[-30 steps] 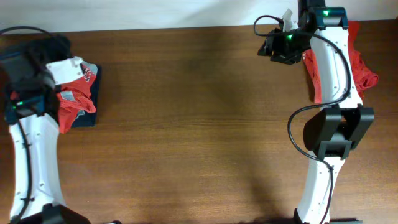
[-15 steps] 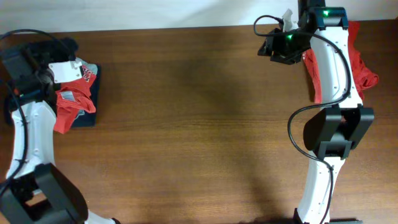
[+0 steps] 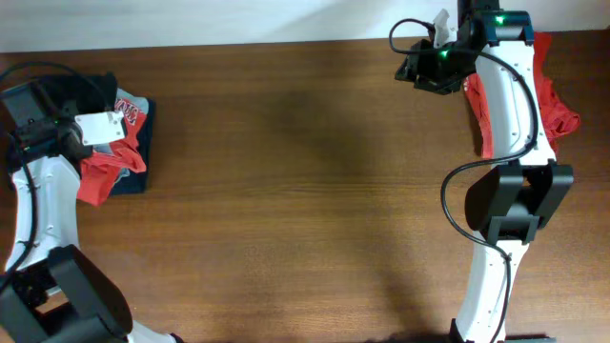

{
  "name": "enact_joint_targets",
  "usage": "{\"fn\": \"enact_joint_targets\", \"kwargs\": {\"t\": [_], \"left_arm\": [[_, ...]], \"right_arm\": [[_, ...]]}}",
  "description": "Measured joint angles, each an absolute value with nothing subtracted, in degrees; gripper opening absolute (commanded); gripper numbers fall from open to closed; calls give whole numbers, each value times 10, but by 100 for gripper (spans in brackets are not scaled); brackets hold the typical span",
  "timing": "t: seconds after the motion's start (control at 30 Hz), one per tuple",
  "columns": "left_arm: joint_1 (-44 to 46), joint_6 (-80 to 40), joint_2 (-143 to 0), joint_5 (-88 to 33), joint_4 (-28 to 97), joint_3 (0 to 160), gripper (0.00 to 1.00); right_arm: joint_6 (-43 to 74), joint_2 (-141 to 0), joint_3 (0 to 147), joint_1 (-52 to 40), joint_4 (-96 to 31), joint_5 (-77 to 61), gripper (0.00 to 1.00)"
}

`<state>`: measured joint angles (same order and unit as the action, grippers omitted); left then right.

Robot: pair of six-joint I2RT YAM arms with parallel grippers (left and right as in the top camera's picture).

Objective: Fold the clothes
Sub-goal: 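Carry the black bundle left and place it on the red shirt stack, then open the left gripper and lift it off the stack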

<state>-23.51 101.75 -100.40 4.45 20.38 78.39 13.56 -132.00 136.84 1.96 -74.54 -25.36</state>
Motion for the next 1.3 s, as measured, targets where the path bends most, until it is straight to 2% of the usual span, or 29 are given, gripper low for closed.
{"fn": "enact_joint_targets", "kwargs": {"t": [0.03, 0.1, 0.13, 0.17, 0.63, 1.0, 1.13, 1.3], "left_arm": [[-237, 1016, -1004, 49, 204, 784, 5], [-243, 1014, -1004, 54, 204, 784, 23], [-248, 1013, -1004, 57, 204, 784, 76], [-252, 1011, -1004, 60, 204, 784, 99], [-277, 958, -993, 69, 223, 784, 99], [-277, 873, -867, 33, 264, 784, 100], [-277, 804, -796, -37, 264, 785, 99], [-277, 683, -728, -251, 233, 787, 99]], "right_arm": [[136, -1320, 1368, 19, -745, -254, 52], [135, -1320, 1368, 19, -745, -254, 52], [135, -1320, 1368, 19, -745, -254, 52], [136, -1320, 1368, 19, -745, -254, 52], [136, -1320, 1368, 14, -728, -254, 53], [136, -1320, 1368, -8, -723, -254, 52], [135, -1320, 1368, -10, -735, -256, 53], [127, -1314, 1368, -10, -743, -256, 57]]}}
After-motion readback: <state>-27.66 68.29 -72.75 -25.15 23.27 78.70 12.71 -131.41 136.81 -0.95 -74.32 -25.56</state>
